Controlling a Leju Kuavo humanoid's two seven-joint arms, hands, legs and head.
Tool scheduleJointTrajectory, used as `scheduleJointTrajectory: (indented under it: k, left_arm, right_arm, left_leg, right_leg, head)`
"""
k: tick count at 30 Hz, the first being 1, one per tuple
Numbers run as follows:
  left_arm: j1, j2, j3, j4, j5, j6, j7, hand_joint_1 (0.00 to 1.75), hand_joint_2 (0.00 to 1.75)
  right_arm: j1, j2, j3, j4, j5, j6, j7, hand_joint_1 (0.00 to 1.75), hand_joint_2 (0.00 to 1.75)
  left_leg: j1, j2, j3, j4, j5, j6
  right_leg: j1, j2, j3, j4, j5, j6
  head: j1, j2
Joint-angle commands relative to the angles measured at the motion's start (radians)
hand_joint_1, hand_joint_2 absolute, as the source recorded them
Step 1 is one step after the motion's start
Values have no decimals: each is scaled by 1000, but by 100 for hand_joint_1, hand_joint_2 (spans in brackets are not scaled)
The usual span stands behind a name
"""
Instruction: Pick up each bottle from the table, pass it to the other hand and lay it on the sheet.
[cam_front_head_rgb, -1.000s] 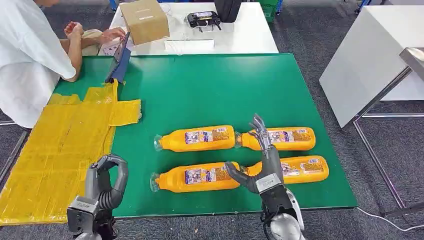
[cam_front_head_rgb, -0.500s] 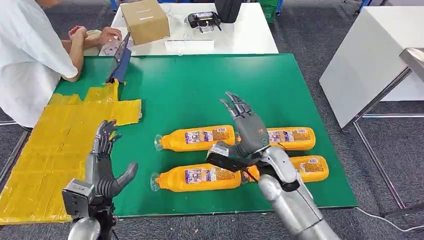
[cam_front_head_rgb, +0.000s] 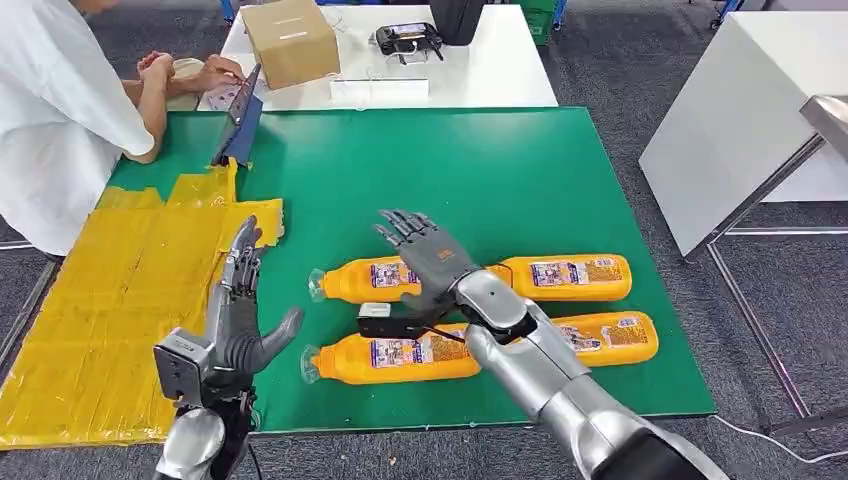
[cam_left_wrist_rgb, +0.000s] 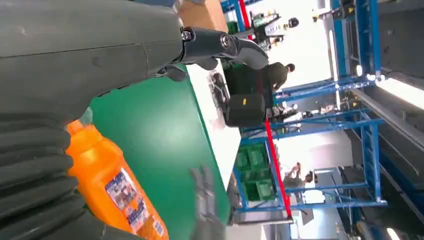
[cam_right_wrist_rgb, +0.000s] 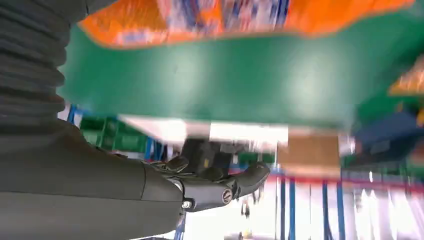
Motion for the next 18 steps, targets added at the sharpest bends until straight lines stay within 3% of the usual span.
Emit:
scheduleJointTrajectory:
  k: [1,18]
  left_arm:
    - [-106,3,-58,157,38,-1,-12,0,175]
    - [-127,9,-77,183,66,5,-23,0,175]
  right_arm:
    - [-164,50,-34,429,-143,50,-4,0,175]
    - [-161,-7,-105,527,-175,-24,24,0,175]
  left_leg:
    - [2,-4,6,1,-2,-2]
    - [0,-3,3,1,-1,-1]
  right_leg:
    - [1,3,7,0,-3,-3]
    - [0,1,3,0,-1,-1]
  head:
    - [0,0]
    - [0,0]
